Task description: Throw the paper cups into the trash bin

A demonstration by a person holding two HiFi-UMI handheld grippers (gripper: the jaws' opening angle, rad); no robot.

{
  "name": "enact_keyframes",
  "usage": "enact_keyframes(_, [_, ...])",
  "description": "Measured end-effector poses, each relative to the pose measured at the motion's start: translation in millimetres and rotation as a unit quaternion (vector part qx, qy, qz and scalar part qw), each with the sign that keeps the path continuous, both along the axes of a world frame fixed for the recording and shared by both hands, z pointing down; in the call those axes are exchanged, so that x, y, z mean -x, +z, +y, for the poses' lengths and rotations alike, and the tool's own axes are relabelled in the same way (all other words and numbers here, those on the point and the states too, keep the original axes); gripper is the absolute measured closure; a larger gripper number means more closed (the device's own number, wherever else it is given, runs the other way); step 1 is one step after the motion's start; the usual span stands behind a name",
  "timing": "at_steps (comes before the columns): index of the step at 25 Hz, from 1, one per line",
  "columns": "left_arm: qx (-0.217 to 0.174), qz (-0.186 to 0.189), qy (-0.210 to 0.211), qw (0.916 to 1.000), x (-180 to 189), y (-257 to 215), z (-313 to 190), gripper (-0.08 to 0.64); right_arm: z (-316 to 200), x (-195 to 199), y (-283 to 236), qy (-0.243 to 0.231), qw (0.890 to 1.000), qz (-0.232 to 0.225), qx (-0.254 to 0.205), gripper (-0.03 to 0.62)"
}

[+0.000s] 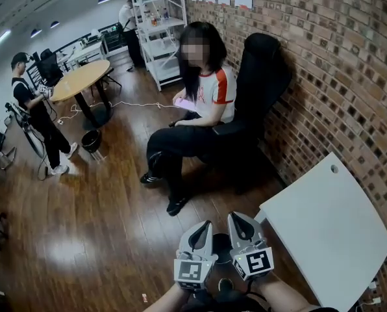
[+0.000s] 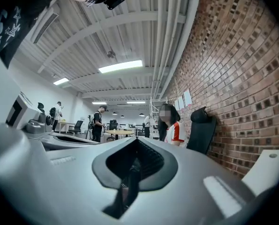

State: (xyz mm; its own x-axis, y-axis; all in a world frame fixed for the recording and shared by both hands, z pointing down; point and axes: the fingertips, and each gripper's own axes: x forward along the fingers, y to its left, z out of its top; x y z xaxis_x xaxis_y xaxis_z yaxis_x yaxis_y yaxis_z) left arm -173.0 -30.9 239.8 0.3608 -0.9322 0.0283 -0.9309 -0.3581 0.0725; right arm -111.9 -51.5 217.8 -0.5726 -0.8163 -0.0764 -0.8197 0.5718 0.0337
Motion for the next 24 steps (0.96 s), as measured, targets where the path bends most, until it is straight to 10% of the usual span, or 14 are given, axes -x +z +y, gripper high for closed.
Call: enact_keyframes(24, [-0.066,-0.014,-0.030,0.9973,19.6,-39.6,-25.8,0.555,-16.3,10.4,-19.8,-0.019,0.999,-0.006,-0.040,0.586])
